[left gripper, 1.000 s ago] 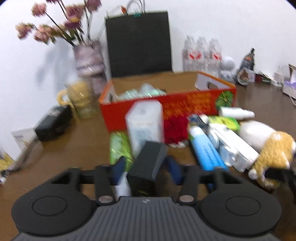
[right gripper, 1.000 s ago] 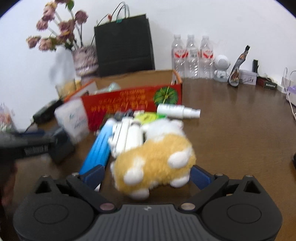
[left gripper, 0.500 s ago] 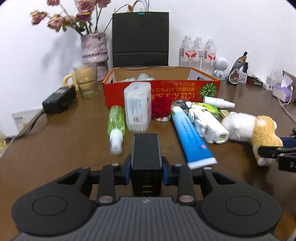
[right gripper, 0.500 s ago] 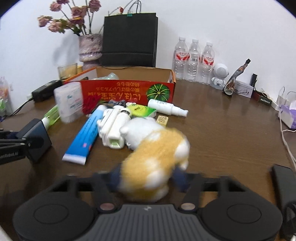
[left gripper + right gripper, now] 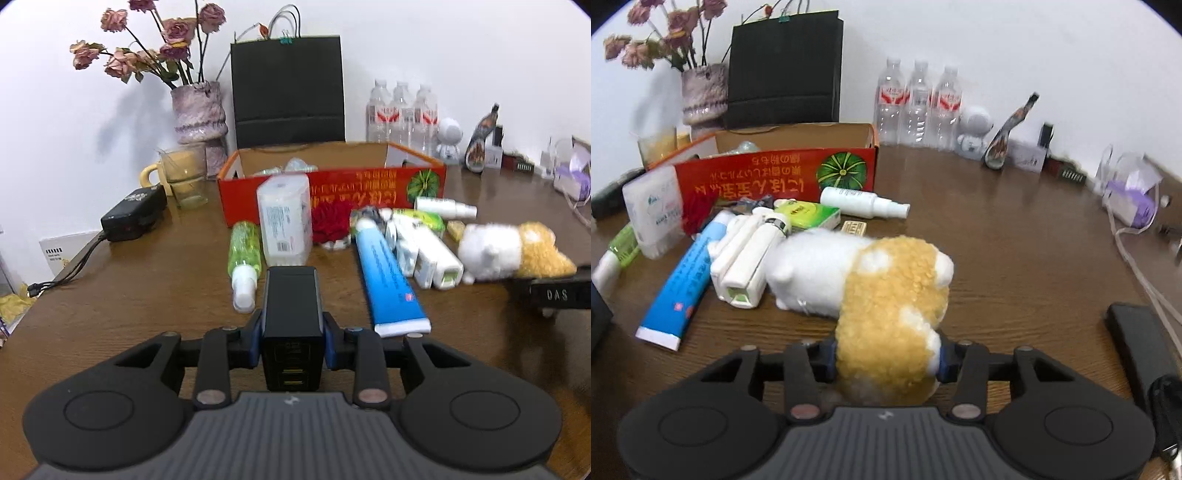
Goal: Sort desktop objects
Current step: 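Carry the charger and plush toy into the cardboard box and release both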
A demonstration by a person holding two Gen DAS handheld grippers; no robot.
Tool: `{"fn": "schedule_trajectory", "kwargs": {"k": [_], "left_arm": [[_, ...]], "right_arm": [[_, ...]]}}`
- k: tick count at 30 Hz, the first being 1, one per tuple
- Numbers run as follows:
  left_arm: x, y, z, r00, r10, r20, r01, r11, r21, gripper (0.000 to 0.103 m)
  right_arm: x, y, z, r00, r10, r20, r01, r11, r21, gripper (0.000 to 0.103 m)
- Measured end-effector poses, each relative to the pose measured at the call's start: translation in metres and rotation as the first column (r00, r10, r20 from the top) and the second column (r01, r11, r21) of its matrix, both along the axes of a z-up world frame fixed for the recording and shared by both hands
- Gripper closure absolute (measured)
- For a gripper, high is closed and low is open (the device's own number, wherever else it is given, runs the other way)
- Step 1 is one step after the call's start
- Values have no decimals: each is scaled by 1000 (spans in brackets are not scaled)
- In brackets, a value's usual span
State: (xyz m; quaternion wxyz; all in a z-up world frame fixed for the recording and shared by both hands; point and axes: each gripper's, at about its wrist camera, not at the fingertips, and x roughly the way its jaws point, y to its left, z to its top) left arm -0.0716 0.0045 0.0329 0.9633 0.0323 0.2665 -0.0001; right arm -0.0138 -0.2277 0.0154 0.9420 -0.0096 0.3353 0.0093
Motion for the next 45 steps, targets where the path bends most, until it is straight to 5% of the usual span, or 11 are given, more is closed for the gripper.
{"fn": "schedule_trajectory", "kwargs": {"k": [6, 9, 12, 17, 24, 29, 33, 36, 43, 45], "left_arm": [[44, 18, 63, 990, -116, 77, 123, 989, -88, 72], [106, 18, 98, 988, -126, 92, 135, 986, -98, 72], [190, 14, 114, 995, -99, 21, 101, 991, -84, 72], [317, 17, 97, 985, -23, -174, 11, 998, -67, 71], [399, 32, 43, 965, 53, -256, -54, 999, 2, 71], [419, 27, 17, 954, 33, -299, -18, 998, 54, 71], [417, 27, 18, 962, 46, -271, -33, 998, 55, 65], [402, 32, 37, 969, 35, -246, -28, 999, 31, 58], [345, 38, 86, 984, 14, -180, -11, 1000, 21, 24], [320, 36, 96, 988, 10, -154, -6, 1000, 26, 4]], "right_arm": [[6, -10, 60, 988, 38, 148, -45, 998, 39, 60], [45, -7, 96, 972, 37, 231, -51, 997, 57, 59], [110, 7, 111, 974, 71, 215, -85, 995, 56, 59], [224, 35, 110, 985, 133, 113, -140, 988, 59, 59], [316, 71, 42, 990, 124, -71, -124, 992, 2, 57], [332, 74, 35, 985, 116, -127, -114, 993, 21, 50], [334, 72, 45, 986, 101, -132, -98, 995, 25, 16], [334, 69, 53, 987, 93, -134, -90, 995, 31, 15], [291, 52, 81, 987, 106, -121, -96, 992, 84, 6], [271, 53, 87, 988, 116, -103, -108, 991, 73, 4]]}}
